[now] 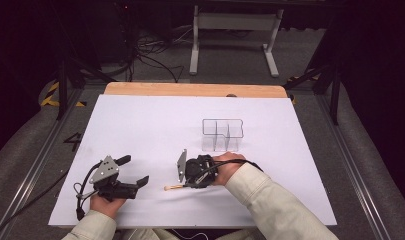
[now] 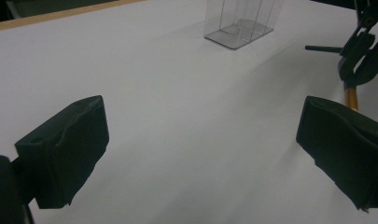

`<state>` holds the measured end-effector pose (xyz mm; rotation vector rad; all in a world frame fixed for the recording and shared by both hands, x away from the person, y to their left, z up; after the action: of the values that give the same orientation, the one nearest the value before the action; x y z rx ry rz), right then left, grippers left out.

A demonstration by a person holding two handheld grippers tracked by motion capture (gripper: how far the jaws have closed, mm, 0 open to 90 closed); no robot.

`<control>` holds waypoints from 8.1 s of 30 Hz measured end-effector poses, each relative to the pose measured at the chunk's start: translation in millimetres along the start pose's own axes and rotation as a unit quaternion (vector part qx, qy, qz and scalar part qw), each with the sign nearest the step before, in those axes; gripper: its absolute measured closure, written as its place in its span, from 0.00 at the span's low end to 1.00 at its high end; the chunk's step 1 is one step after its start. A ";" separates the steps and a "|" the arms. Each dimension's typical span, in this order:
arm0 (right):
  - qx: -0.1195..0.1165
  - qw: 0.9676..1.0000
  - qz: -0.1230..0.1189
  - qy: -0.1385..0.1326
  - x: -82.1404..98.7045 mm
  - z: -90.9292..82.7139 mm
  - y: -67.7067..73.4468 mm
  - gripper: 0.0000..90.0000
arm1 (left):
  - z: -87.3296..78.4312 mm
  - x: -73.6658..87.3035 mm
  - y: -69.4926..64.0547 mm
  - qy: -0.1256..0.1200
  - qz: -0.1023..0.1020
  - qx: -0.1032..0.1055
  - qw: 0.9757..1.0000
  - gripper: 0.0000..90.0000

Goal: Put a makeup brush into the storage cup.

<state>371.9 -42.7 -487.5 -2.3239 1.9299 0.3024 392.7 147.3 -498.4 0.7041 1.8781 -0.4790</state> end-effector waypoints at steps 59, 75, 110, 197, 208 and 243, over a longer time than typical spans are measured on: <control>0.144 0.877 0.102 -0.447 30.3 -133.2 -17.5 0.92 | 0.4 -0.3 -0.2 -0.005 -0.001 0.000 1.000 0.04; 0.198 0.827 0.164 -0.500 50.5 -151.4 -34.1 0.92 | -0.1 -3.4 1.0 -0.025 -0.008 -0.006 1.000 0.03; 0.300 0.733 0.265 -0.551 96.6 -165.6 -80.5 0.92 | 1.3 -1.0 1.8 -0.013 -0.003 -0.010 1.000 0.04; 0.262 0.769 0.345 -0.471 131.4 -125.3 -78.0 0.26 | 2.7 -4.1 -3.2 -0.012 0.005 0.000 1.000 0.03; 0.257 0.782 0.340 -0.455 144.3 -137.6 -44.8 0.17 | 3.8 -5.4 -5.9 -0.012 0.002 0.010 1.000 0.03; 0.220 0.860 0.333 -0.317 148.7 -135.2 -2.3 0.35 | 0.8 -5.9 -7.3 -0.005 0.000 0.021 1.000 0.03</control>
<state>411.5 -213.0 -388.5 -1.0288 2.0569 0.5244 390.2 139.8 -493.2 0.7280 1.8632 -0.5213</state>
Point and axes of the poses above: each handheld gripper's, and its own axes: z roughly forward along the jaws, x roughly out of its underside, y roughly to its left, the point moved 10 cm from there along z, roughly forward along the jaws, and after that the axes turned 7 degrees about -x, right-handed, at the moved point
